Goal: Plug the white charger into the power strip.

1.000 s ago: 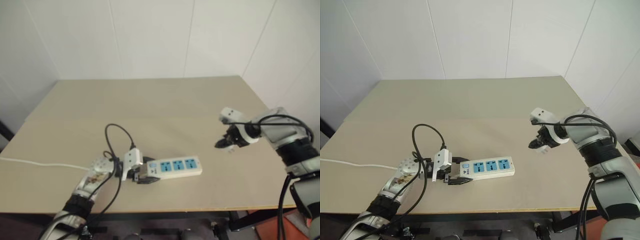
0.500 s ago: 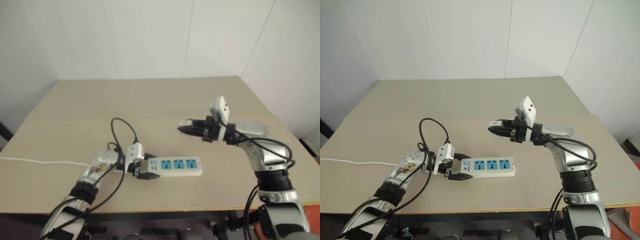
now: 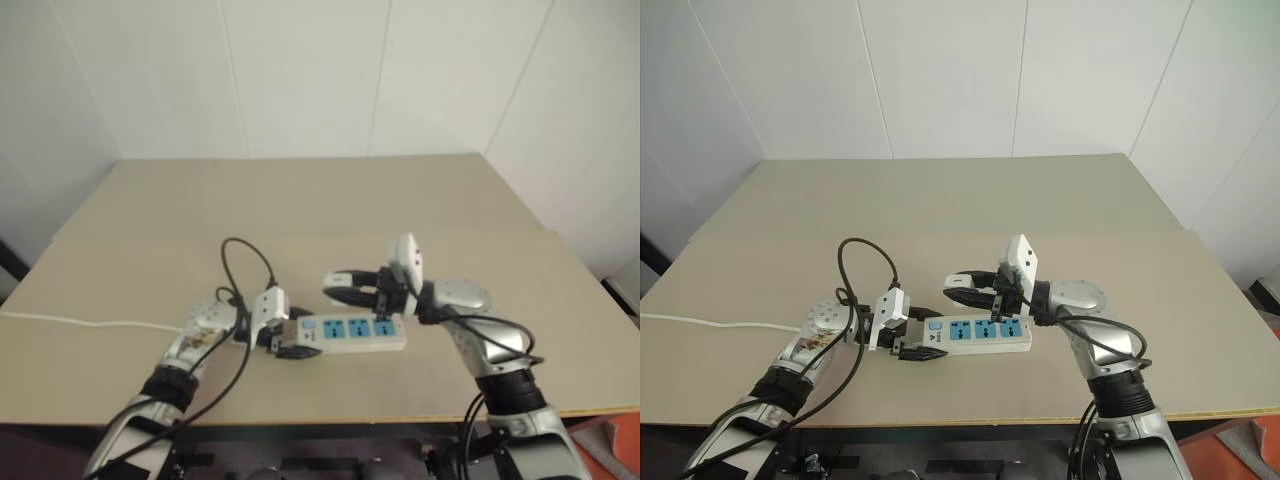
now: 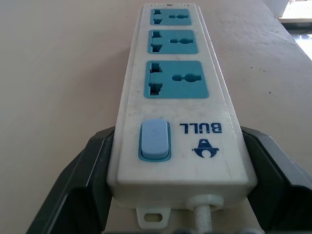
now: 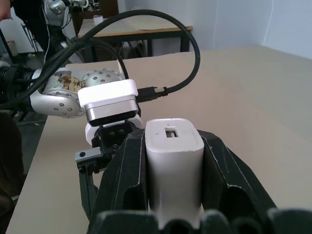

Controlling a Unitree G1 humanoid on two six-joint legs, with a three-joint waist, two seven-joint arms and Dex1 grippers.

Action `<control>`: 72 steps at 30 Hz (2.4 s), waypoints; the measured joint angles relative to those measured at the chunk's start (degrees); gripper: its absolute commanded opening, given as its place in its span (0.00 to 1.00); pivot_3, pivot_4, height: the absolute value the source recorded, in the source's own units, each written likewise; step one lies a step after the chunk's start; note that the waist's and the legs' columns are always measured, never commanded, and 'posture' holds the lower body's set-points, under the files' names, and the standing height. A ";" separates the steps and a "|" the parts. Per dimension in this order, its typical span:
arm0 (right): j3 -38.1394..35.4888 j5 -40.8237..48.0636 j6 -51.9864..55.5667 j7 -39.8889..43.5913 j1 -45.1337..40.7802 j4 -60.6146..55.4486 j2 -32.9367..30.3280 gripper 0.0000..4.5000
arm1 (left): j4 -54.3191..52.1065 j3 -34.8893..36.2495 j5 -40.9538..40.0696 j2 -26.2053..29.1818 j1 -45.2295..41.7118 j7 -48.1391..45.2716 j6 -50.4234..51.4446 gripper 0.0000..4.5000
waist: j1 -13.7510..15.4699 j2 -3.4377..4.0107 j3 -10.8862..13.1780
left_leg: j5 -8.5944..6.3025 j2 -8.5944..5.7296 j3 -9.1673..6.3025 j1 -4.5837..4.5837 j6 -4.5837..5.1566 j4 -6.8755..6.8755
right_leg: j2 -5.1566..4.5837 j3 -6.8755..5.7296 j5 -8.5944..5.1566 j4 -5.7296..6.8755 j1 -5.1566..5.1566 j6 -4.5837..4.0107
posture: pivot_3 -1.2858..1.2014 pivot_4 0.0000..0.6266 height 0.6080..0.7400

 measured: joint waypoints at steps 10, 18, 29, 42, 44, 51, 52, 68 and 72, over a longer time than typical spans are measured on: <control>1.58 -3.77 -11.42 0.69 2.72 7.11 1.40 0.25 | -1.93 0.25 0.00 0.26 1.03 0.41 1.27 0.73 | -0.05 0.00 0.00 | 0.00 0.00 0.01 -0.01 0.00 -0.01 | 0.00 0.00 0.04 -0.02 -0.01 -0.08 | 0.52 0.24 1.00; 1.69 -3.63 -13.99 1.75 3.20 9.03 3.85 0.25 | -2.23 0.35 0.04 0.29 1.30 0.43 1.40 0.73 | -0.11 0.00 0.00 | -0.01 0.00 0.00 -0.01 0.00 -0.01 | 0.00 0.00 0.04 -0.02 -0.01 -0.10 | 0.52 0.24 1.00; 2.76 -3.90 -16.23 2.29 2.84 13.29 4.84 0.25 | -2.52 0.36 0.04 0.44 1.84 0.45 1.78 0.73 | -0.22 0.00 -0.01 | -0.01 0.01 0.00 0.02 0.00 -0.02 | 0.00 0.00 0.03 -0.02 0.01 -0.11 | 0.52 0.24 1.00; 2.58 -3.91 -18.17 2.43 1.34 16.69 5.16 0.25 | -3.29 0.42 0.03 0.49 1.82 0.45 3.10 0.73 | -0.27 -0.01 -0.03 | -0.01 0.01 0.00 0.07 0.01 -0.02 | 0.00 0.00 0.03 -0.02 0.06 -0.11 | 0.52 0.24 1.00; 2.58 -3.86 -18.25 2.44 1.35 16.73 5.14 0.25 | -3.32 0.42 0.03 0.50 1.82 0.45 3.14 0.73 | -0.27 -0.01 -0.03 | -0.01 0.01 0.00 0.07 0.00 -0.02 | 0.00 0.00 0.03 -0.01 0.05 -0.11 | 0.52 0.24 1.00; 2.56 -3.57 -18.34 2.86 1.35 16.83 4.70 0.25 | -3.38 0.42 0.03 0.58 1.54 0.22 3.59 0.73 | -0.29 -0.01 -0.03 | -0.01 0.01 0.00 0.06 0.00 -0.02 | 0.00 0.00 0.03 -0.02 0.04 -0.11 | 0.52 0.24 1.00; 2.52 -3.51 -18.34 3.09 1.35 16.84 4.51 0.25 | -2.97 0.42 0.03 0.58 1.16 0.08 3.56 0.73 | -0.29 -0.01 -0.03 | -0.01 0.01 0.00 0.05 0.01 -0.02 | 0.01 0.00 0.03 -0.02 0.04 -0.11 | 0.52 0.24 1.00; 1.92 -3.83 -22.36 2.56 2.02 20.29 5.68 0.25 | 4.08 -0.15 0.04 0.30 -2.64 -3.65 0.05 0.73 | -0.61 -0.02 -0.04 | 0.00 0.03 0.00 0.18 0.00 -0.03 | 0.05 0.02 0.00 0.03 0.12 -0.06 | 0.52 0.24 1.00; 1.92 -3.58 -23.69 3.21 2.02 21.39 5.57 0.25 | 4.02 -0.17 0.05 0.26 -2.49 -3.53 0.06 0.73 | -0.63 -0.02 -0.03 | -0.01 0.04 0.00 0.34 0.01 -0.04 | 0.05 0.02 -0.02 -0.02 0.31 -0.04 | 0.52 0.24 1.00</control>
